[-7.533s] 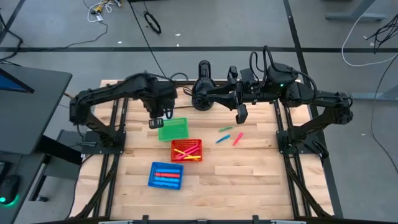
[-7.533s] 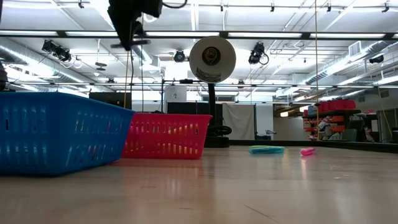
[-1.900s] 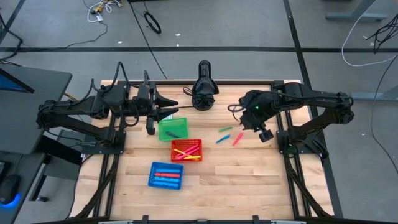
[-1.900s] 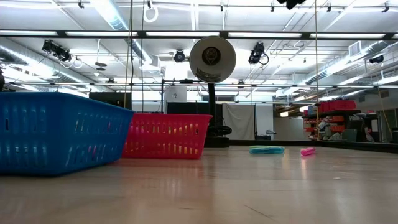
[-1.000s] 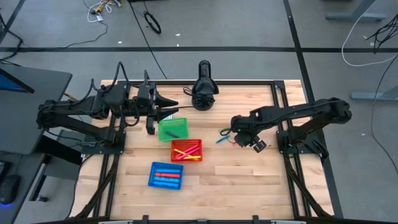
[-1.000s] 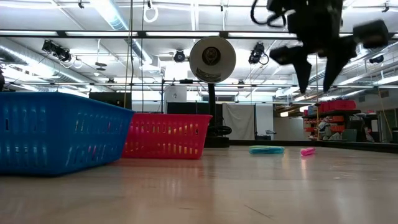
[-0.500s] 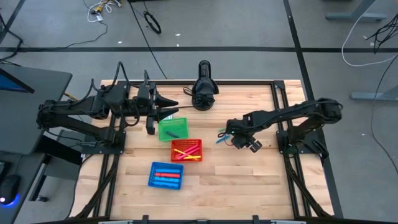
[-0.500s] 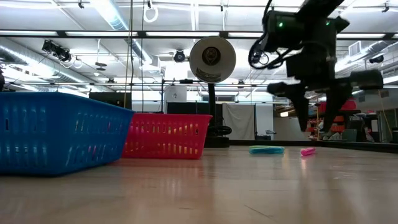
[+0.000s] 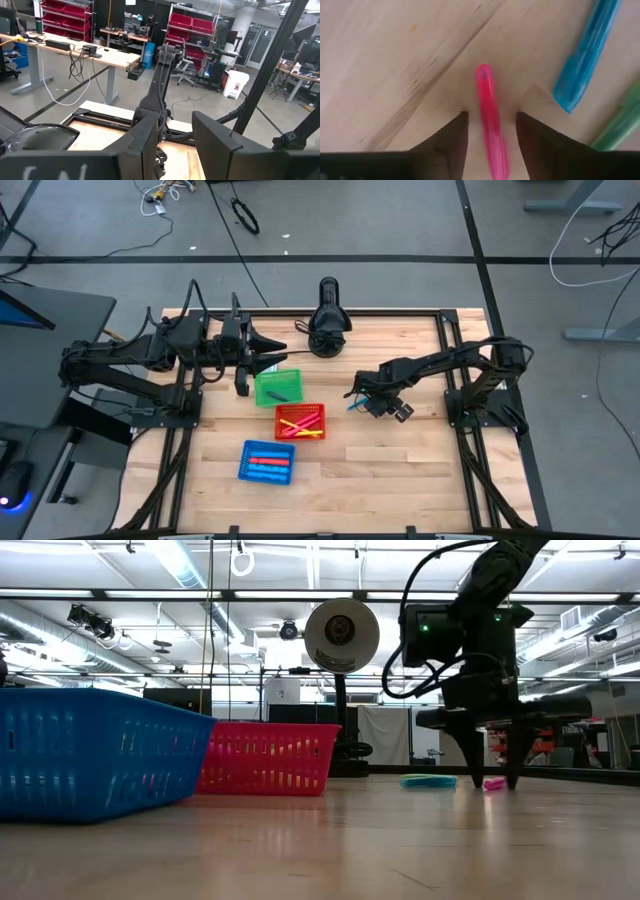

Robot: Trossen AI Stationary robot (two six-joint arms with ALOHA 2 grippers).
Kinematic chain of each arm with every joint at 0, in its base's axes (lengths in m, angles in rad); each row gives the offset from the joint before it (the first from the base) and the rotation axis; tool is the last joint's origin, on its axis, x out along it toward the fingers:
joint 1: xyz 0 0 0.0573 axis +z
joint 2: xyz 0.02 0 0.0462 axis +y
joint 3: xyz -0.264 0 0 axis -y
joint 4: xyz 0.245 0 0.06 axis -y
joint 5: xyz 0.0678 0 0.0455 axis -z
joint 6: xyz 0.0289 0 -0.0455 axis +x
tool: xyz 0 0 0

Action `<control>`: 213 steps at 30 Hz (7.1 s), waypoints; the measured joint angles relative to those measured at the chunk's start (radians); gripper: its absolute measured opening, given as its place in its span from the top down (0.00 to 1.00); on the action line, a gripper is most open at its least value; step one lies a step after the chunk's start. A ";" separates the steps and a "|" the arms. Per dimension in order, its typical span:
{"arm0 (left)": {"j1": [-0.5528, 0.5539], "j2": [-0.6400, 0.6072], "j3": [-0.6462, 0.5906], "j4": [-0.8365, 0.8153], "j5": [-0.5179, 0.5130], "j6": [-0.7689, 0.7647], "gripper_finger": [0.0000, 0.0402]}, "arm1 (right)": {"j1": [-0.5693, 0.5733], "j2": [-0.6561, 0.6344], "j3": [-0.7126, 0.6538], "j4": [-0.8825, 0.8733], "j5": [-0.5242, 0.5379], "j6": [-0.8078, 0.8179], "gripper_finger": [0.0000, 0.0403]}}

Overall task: Pick & Place Markers
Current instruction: Put the pink pen into the green bin

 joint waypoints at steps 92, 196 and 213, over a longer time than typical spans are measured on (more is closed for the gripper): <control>0.002 0.116 0.088 0.111 0.042 0.107 0.41 | 0.083 -0.295 0.633 0.713 -0.186 1.071 0.96; 0.195 0.329 0.244 -1.147 0.126 0.165 0.88 | 0.078 -0.369 0.664 0.514 -0.127 0.914 0.42; 0.221 0.473 0.032 -0.938 0.074 0.246 0.88 | 0.078 -0.369 0.664 0.510 -0.127 0.909 0.42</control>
